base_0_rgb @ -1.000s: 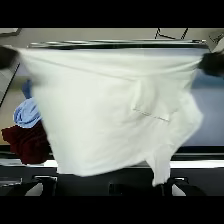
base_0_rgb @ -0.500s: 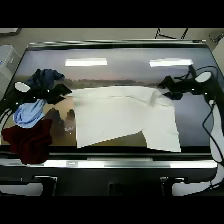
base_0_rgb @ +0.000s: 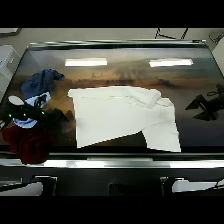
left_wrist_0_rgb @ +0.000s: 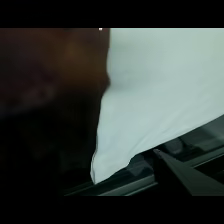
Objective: Fold the clothes and pants, and hang the long-sleeved shirts on hangers.
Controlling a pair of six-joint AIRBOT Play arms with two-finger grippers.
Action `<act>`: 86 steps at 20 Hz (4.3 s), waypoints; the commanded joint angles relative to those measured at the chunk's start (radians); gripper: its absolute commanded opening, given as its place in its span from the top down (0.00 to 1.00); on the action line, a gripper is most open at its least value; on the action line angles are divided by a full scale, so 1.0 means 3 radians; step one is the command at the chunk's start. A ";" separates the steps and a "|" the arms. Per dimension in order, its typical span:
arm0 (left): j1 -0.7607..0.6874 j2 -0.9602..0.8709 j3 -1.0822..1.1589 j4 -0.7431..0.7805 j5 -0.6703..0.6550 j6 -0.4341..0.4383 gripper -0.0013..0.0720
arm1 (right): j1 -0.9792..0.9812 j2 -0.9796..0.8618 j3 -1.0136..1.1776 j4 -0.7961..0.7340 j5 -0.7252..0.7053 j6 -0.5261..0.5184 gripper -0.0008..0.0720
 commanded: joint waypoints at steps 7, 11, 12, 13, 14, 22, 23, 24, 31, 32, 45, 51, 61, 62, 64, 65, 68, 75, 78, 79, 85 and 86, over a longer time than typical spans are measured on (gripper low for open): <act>-0.0498 0.0277 -0.1314 -0.0430 0.0652 0.0210 0.28 | -0.0090 0.0039 -0.0104 -0.0151 0.0186 -0.0151 0.16; -0.0660 0.0256 -0.1334 -0.0662 0.1002 0.0205 0.34 | -0.0090 0.0039 -0.0104 -0.0116 0.0036 -0.0154 0.22; -0.0683 0.0249 -0.1334 -0.0730 0.1083 0.0198 0.45 | -0.0090 0.0039 -0.0106 -0.0117 0.0003 -0.0154 0.22; -0.0704 0.0247 -0.1334 -0.0746 0.1170 0.0112 0.65 | -0.0090 0.0038 -0.0108 -0.0120 -0.0037 -0.0154 0.22; -0.0712 0.0247 -0.1333 -0.0748 0.1214 0.0083 0.82 | -0.0090 0.0032 -0.0113 -0.0123 -0.0079 -0.0155 0.22; -0.0713 0.0504 -0.1333 -0.0740 0.1169 0.0182 0.95 | -0.0090 -0.0289 -0.0615 0.0223 -0.0449 -0.0708 0.20; -0.0717 0.0558 -0.1333 -0.0732 0.1148 0.0183 0.95 | -0.0090 -0.0350 -0.0617 0.0351 -0.0520 -0.0829 0.20; -0.0720 0.0608 -0.1333 -0.0731 0.1146 0.0181 0.95 | -0.0089 -0.0401 -0.0617 0.0465 -0.0632 -0.0907 0.21; -0.0730 0.0772 -0.1333 -0.0734 0.1146 0.0170 0.95 | 0.0175 -0.0732 -0.0617 0.0717 -0.0773 -0.1100 0.25; -0.0729 0.0806 -0.1331 -0.0734 0.1137 0.0170 0.95 | 0.0252 -0.0745 -0.0617 0.0713 -0.0749 -0.1097 0.37; 0.0092 0.1385 0.2337 0.0022 0.1189 0.0183 0.95 | 0.0430 0.1183 0.1425 0.0999 -0.1235 -0.0984 0.95; 0.0216 0.1728 0.3360 0.0020 0.1289 0.0183 0.95 | 0.0430 0.2561 0.1692 0.0465 -0.1663 -0.0727 0.95; 0.0216 0.1928 0.3361 0.0045 0.1470 0.0142 0.96 | 0.0430 0.2845 0.1692 -0.0047 -0.1665 -0.0184 0.95; 0.0215 0.1809 0.3339 0.0043 0.1214 0.0127 0.95 | 0.0430 0.2711 0.1691 -0.0041 -0.1259 -0.0170 0.95; 0.0214 0.1511 0.3148 0.0041 0.0736 0.0029 0.95 | 0.0430 0.2304 0.1577 0.0024 -0.0360 -0.0170 0.95; 0.0189 0.1340 0.2959 0.0046 0.0563 0.0033 0.95 | 0.0431 0.2042 0.1423 0.0122 0.0006 -0.0173 0.95; 0.0018 0.0807 0.2112 0.0050 0.0462 0.0036 0.95 | 0.0614 0.1348 0.0757 0.0173 0.0167 -0.0175 0.95; -0.0145 -0.0633 0.1204 -0.0165 0.1236 0.0032 0.95 | 0.1483 -0.0243 0.0275 0.0191 -0.1472 0.0064 0.95; -0.0111 -0.0974 0.1514 -0.0324 0.1596 0.0032 0.95 | 0.1493 -0.0446 0.0277 0.0340 -0.2480 0.0112 0.95; -0.0112 -0.1038 0.1610 -0.0334 0.1722 0.0032 0.95 | 0.1493 -0.0462 0.0277 0.0336 -0.2834 0.0137 0.95; -0.0256 -0.1263 0.1776 -0.0333 0.2088 0.0033 0.95 | 0.1493 -0.0633 0.0276 0.0332 -0.3168 0.0137 0.95; -0.0264 -0.1275 0.1776 -0.0332 0.2018 0.0033 0.95 | 0.1492 -0.0668 0.0276 0.0334 -0.2939 0.0137 0.95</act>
